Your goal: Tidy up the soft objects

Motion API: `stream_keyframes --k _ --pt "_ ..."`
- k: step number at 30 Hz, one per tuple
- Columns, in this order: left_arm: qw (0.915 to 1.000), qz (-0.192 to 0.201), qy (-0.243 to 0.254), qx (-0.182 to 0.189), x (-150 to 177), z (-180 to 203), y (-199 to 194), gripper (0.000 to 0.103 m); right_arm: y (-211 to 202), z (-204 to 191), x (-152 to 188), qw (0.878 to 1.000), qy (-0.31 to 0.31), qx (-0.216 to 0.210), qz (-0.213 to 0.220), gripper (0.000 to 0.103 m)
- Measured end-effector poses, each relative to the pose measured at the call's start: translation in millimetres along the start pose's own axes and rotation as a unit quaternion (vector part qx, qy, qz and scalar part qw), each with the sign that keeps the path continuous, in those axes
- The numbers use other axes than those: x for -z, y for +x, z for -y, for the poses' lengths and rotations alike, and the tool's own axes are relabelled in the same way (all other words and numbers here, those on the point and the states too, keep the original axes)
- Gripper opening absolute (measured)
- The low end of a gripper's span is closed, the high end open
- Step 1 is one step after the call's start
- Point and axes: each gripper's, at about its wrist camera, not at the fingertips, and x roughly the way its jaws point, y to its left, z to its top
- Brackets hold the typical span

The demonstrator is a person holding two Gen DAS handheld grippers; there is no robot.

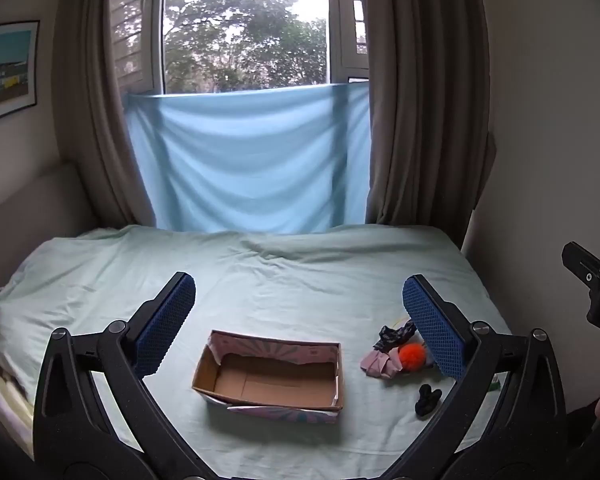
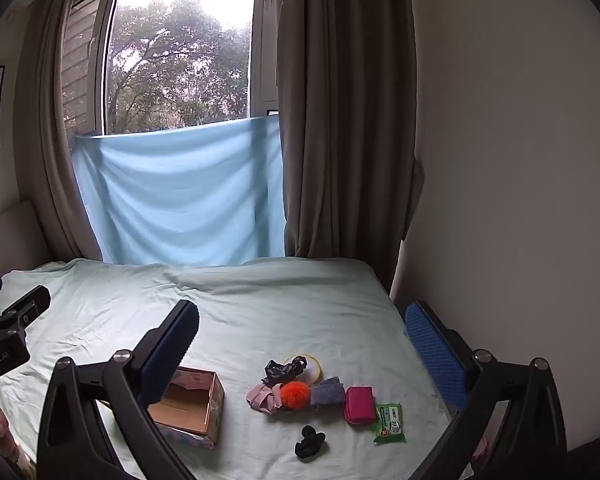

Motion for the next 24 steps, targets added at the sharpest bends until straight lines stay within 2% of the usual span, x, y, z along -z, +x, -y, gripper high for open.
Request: stream_keyframes --k 24 --pt "0.9999 0.003 0.007 0.009 -3.0 -2.8 -2.2 0.103 2.5 7.5 0.6 1.0 0.008 0.003 -0.005 0.103"
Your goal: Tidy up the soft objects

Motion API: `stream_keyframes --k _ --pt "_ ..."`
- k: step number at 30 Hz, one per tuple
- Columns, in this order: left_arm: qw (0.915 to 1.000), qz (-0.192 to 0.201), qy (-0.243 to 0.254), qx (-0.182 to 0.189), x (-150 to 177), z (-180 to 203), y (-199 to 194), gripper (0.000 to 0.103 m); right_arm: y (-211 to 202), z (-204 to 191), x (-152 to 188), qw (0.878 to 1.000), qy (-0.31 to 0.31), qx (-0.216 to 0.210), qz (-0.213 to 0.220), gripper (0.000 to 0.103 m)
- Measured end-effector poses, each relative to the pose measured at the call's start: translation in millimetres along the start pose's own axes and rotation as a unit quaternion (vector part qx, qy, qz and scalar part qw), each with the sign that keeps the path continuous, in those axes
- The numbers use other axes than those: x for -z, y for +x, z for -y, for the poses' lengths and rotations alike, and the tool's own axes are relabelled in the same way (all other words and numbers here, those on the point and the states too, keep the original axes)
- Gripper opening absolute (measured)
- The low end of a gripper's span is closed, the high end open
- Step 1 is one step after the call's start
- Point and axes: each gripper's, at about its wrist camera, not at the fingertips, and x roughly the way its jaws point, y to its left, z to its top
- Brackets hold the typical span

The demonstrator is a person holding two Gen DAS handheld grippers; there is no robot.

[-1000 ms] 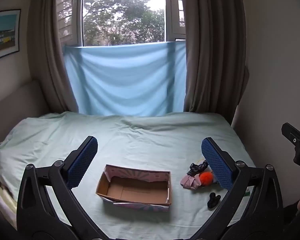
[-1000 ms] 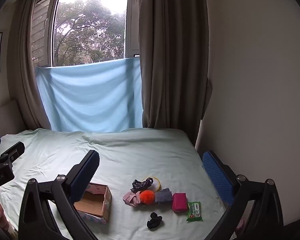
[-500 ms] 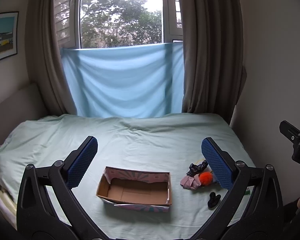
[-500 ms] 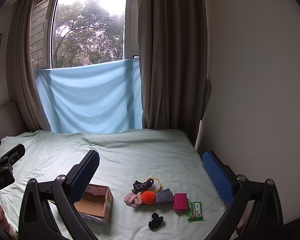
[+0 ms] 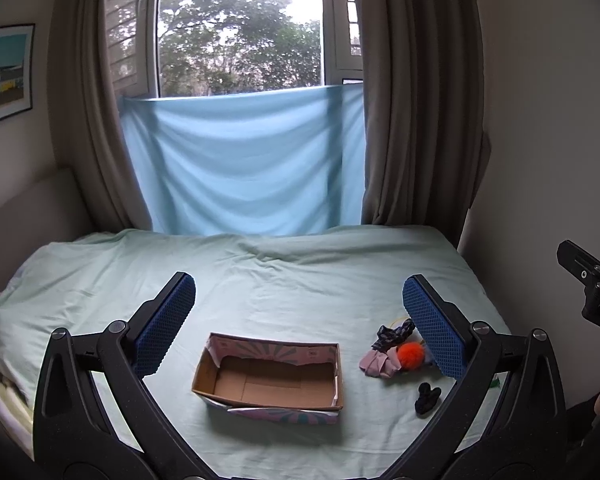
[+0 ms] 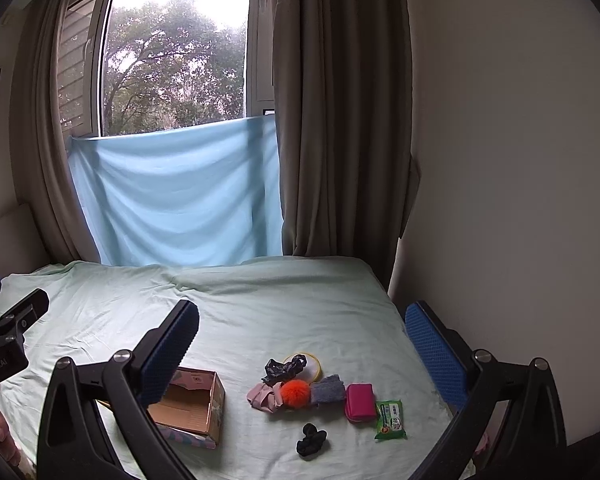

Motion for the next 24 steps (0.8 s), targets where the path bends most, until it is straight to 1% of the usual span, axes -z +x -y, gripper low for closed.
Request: stream_keyframes --k 15,24 --pt "1.0 0.003 0.001 -0.002 1.2 3.8 0.1 0.103 0.8 -0.7 0.5 1.0 -0.001 -0.001 -0.002 0.103" --pt "1.0 0.002 -0.004 0.003 1.5 0.5 -0.9 0.103 3.9 0.4 -0.8 1.0 -0.002 -0.002 -0.003 0.103"
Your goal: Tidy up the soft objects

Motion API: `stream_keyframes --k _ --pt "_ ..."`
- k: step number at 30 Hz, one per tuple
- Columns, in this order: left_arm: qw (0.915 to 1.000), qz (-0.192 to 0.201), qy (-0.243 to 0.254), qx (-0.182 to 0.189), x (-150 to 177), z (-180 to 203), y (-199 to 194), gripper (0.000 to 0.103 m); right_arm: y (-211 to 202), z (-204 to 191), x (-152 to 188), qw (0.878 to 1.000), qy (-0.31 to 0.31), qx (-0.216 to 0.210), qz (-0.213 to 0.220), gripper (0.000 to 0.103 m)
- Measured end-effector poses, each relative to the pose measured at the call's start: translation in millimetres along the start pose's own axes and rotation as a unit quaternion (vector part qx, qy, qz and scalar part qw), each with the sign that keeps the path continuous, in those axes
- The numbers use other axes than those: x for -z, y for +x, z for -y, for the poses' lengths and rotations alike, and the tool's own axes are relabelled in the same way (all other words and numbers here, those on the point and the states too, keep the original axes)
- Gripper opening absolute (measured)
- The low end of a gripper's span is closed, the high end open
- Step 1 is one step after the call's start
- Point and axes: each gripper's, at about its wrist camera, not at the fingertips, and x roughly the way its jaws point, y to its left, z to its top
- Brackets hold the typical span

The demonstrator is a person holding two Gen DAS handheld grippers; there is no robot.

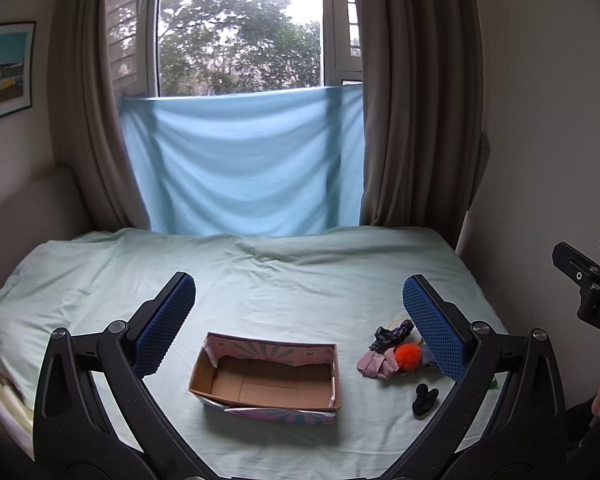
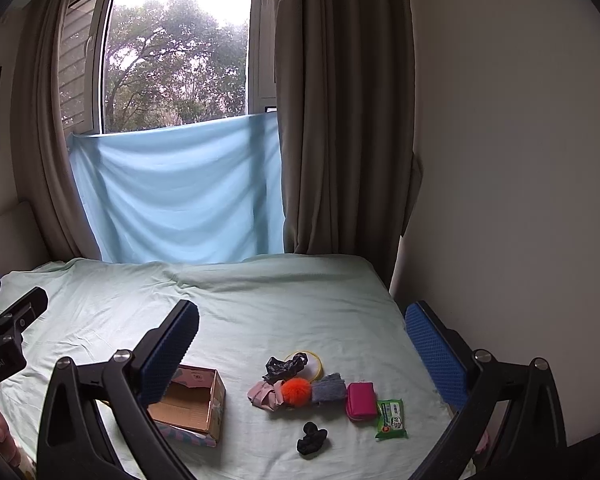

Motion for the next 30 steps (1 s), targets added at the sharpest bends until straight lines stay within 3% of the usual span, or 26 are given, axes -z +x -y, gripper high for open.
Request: stream_keyframes --k 30 --pt "1.0 0.0 -0.001 0.004 0.7 -0.4 4.5 0.103 -1.5 1.1 2.2 1.0 0.003 0.003 -0.001 0.103"
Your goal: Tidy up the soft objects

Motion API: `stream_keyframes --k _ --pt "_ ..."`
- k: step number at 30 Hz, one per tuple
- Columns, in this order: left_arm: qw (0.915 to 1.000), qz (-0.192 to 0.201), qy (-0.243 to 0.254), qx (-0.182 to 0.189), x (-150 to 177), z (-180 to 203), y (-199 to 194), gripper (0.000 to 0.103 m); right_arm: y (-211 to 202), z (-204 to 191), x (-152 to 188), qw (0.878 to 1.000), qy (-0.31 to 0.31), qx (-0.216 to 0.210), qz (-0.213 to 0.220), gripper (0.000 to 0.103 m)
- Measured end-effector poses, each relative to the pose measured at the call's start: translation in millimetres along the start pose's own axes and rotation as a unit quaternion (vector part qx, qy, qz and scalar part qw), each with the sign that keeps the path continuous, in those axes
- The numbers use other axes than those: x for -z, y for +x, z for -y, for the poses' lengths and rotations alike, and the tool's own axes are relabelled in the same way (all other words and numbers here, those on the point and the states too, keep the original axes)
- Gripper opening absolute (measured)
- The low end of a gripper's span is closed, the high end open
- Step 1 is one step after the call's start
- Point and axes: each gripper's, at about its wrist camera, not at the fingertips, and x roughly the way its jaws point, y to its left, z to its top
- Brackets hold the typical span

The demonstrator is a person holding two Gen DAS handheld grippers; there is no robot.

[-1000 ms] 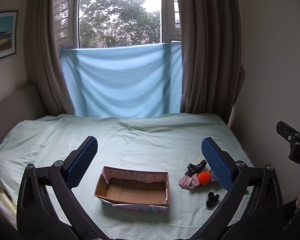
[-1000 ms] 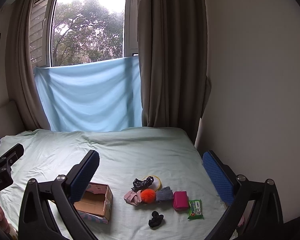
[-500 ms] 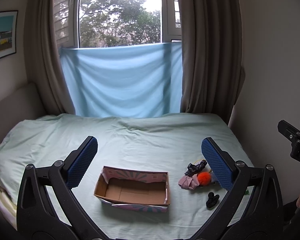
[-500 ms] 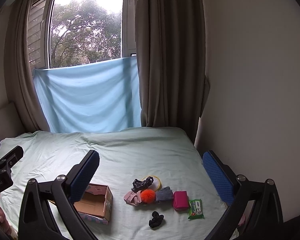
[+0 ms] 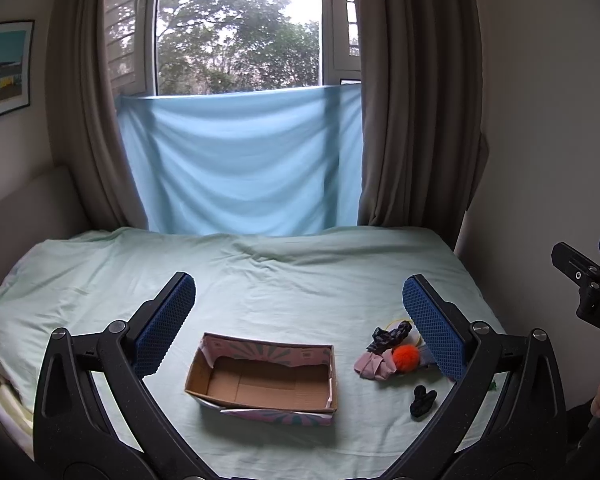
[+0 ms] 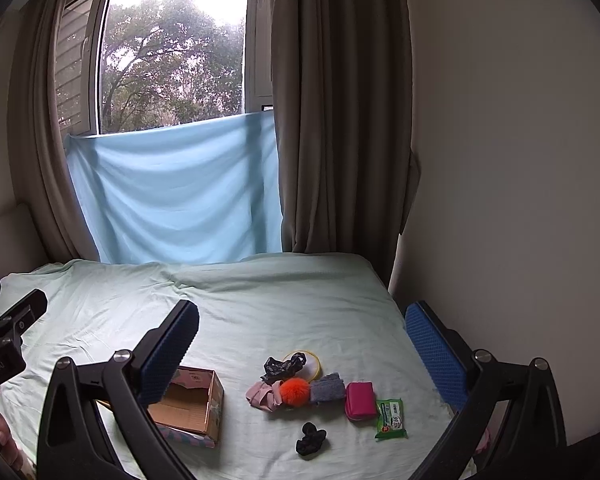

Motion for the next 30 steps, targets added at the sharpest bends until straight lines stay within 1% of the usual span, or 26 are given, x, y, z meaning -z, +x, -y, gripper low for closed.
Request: stream_keyframes --k 5,9,12,15,17,20,22,24,27,30 --pt "1.0 -0.005 0.0 0.001 -1.1 -1.3 3.3 0.103 0.0 0.2 0.0 1.0 -0.001 0.0 0.0 0.103" --pt "0.9998 -0.014 0.013 0.002 -2.1 1.5 12.7 0.103 -0.1 2.6 -1.6 1.0 0.003 0.007 -0.001 0.103" --pt "0.9993 -0.024 0.025 0.014 1.9 6.4 23.3 0.103 0.4 7.5 1.3 1.0 0.007 0.02 -0.003 0.103" --pt "0.9975 -0.048 0.033 0.041 12.1 15.3 39.4 0.103 3.5 16.2 10.3 0.999 0.01 0.039 -0.008 0.103" --pt "0.9948 -0.072 0.04 0.06 23.7 25.3 54.4 0.103 9.2 24.1 19.0 0.998 0.012 0.052 -0.017 0.103" --pt "0.9903 -0.108 0.052 0.07 45.0 46.5 73.9 0.103 22.0 38.2 35.7 0.997 0.014 0.063 -0.036 0.103" --pt "0.9873 -0.123 0.056 0.084 60.9 61.9 83.6 0.103 32.4 49.0 46.7 0.996 0.014 0.067 -0.051 0.103" --pt "0.984 -0.141 0.061 0.091 78.0 79.3 96.1 0.103 44.0 61.5 59.2 0.996 0.013 0.065 -0.063 0.103" --pt "0.9792 -0.168 0.069 0.09 106.5 108.9 119.1 0.103 65.9 79.4 78.9 0.995 0.006 0.057 -0.082 0.103" --pt "0.9744 -0.191 0.064 0.1 138.7 139.0 142.9 0.103 94.8 96.7 98.8 0.994 -0.003 0.043 -0.104 0.103"
